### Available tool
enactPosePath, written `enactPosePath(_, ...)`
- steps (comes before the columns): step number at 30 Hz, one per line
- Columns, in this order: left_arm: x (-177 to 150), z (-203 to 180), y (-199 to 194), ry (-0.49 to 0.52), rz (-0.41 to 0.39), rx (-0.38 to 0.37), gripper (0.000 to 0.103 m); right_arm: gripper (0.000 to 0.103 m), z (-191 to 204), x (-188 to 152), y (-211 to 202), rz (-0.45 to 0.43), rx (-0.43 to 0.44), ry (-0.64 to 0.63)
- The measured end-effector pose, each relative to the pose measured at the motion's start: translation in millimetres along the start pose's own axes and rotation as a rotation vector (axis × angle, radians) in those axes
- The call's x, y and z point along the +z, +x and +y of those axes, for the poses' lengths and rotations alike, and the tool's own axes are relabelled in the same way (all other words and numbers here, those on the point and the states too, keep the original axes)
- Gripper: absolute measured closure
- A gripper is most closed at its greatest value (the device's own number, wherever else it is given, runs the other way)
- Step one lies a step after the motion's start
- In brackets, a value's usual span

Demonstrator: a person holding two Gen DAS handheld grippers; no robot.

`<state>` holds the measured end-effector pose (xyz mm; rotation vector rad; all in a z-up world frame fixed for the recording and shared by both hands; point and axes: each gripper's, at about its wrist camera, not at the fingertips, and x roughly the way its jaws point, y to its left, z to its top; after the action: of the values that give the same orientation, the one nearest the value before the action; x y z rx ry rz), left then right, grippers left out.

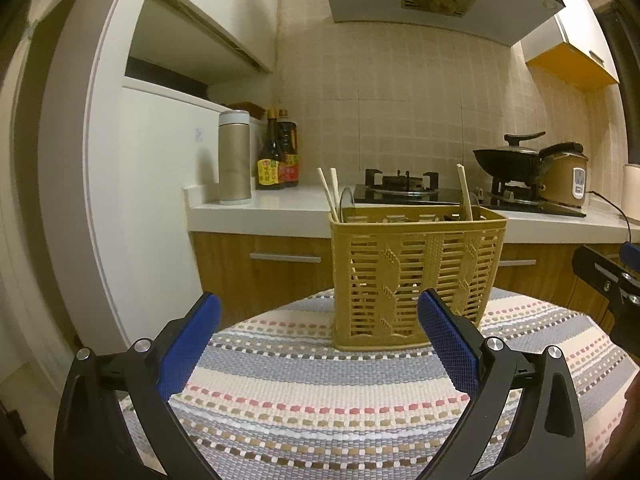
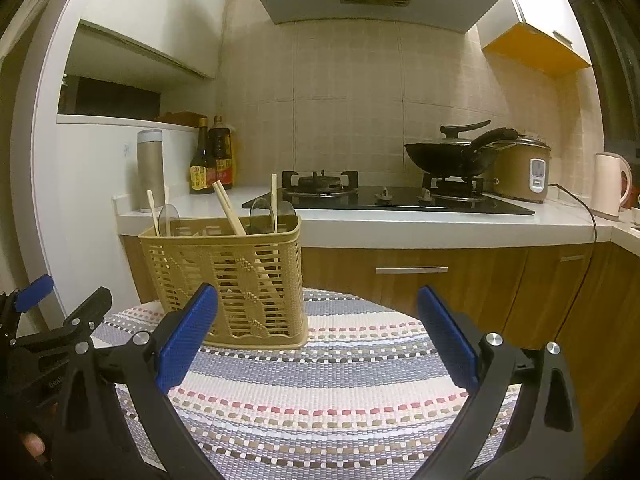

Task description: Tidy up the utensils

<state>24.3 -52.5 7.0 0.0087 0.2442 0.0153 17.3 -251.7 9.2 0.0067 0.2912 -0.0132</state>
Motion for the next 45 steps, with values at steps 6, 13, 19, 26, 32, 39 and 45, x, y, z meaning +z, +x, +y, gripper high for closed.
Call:
enactPosePath(6,0.5,-2.9,-3.0,0.019,-0.024,0.013,0.008,0.008,2.0,0.1,1.5,0.007,-0.001,-0.008)
enactPosePath(13,-0.7,-7.4,-5.7,0.048,-0.041,0.020,0.008,0.008,4.7,-0.6,2.8,0.009,-0.005,-0.018)
enactPosePath(19,-1.0,-8.8,-5.7,0.058,-0.045,0.021,0.008,0.008,5.9,-1.0,2.5,0.005,-0.009,-0.027)
enactPosePath(26,-1.3,-9.2,-6.7,0.061,-0.046,0.024,0.008,0.008,7.9,-1.9,1.6,0.002,-0.010,-0.034)
enactPosePath(32,-1.0,-9.5,-5.9,0.064,-0.048,0.023,0.008,0.008,9.5,-2.8,1.1,0.003,-0.012,-0.042)
enactPosePath(39,-1.1,-9.7,-5.8,0.071,-0.051,0.029,0.008,0.008,9.3,-2.5,0.6,0.003,-0.012,-0.040)
enactPosePath(45,-1.6,-10.1,-6.7,0.073,-0.051,0.028,0.008,0.008,9.1,-2.7,1.5,0.006,-0.009,-0.040)
